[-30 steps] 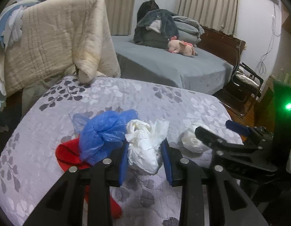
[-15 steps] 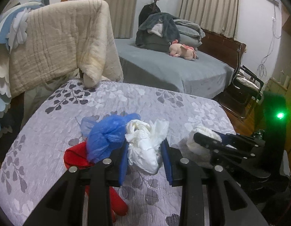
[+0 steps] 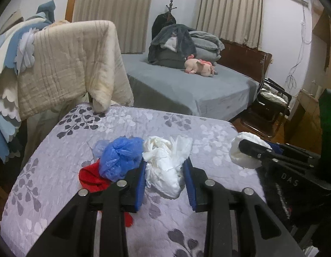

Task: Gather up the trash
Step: 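Carry both white tissues over the trash bin and open both tools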

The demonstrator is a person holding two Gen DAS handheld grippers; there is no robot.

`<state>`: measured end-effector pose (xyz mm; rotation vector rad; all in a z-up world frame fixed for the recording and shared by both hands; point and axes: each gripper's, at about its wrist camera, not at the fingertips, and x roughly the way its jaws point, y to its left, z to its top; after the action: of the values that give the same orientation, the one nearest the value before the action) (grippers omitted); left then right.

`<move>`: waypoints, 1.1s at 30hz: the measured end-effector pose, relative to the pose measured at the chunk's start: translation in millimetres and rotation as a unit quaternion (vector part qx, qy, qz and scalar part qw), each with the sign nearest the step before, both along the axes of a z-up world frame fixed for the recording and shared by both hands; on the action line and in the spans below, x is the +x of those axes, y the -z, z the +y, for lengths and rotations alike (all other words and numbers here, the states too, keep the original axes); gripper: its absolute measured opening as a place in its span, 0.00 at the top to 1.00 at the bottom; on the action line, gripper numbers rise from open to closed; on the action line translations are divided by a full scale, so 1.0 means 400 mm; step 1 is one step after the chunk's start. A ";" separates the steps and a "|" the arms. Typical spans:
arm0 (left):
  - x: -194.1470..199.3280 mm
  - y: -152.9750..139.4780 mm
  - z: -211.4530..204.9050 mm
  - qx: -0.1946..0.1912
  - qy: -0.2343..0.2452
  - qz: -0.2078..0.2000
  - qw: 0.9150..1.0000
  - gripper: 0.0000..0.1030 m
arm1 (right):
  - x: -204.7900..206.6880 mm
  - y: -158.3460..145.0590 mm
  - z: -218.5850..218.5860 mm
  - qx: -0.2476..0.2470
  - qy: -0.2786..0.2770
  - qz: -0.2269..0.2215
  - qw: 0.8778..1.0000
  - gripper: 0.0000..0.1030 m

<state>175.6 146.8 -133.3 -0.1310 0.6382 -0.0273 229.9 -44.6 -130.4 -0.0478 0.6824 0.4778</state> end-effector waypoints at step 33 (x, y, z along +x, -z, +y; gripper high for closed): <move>-0.189 -0.166 -0.419 0.006 0.141 -0.055 0.988 0.69 | -0.304 -0.183 -0.464 0.004 0.141 -0.068 0.988 0.73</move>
<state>100.1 -20.8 -66.8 -0.0272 0.5415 -0.3023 108.4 -230.1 -57.0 0.0231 0.5421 0.2034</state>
